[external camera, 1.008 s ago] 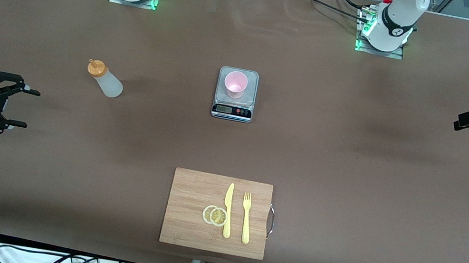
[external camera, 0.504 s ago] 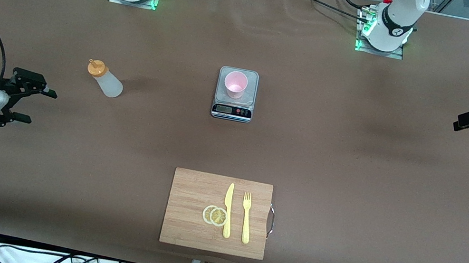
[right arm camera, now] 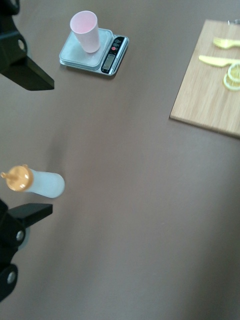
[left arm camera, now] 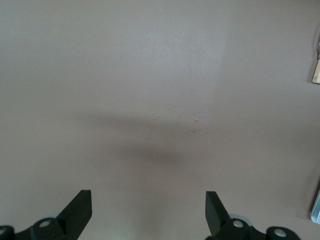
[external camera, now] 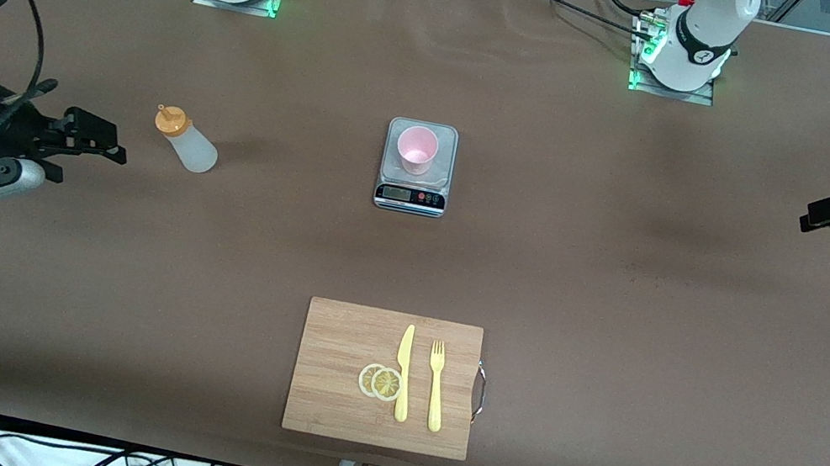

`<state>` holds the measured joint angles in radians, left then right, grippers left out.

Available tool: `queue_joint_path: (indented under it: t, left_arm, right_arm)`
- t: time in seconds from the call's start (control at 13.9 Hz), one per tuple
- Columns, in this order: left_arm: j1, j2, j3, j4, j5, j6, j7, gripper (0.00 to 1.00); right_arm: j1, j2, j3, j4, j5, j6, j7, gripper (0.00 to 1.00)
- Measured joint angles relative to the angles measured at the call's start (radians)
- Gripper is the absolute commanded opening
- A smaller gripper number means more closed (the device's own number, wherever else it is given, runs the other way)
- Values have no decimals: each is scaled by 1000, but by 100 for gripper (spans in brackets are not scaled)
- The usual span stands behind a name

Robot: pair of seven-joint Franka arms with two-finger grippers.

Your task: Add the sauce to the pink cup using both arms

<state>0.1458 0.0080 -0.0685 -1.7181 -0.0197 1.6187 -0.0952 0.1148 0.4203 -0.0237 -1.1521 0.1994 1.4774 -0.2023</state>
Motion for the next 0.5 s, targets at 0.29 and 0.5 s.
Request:
queue_joint_path:
  t: [0.29,0.5]
  left_arm:
    - [0,1,0,0,0,5,0,100]
    - [0,1,0,0,0,6,0,100]
  right_arm:
    - [4,-83,17,-98,-76,-11,174,100]
    - [-2,-142,17,-192,-136,-10,166,100]
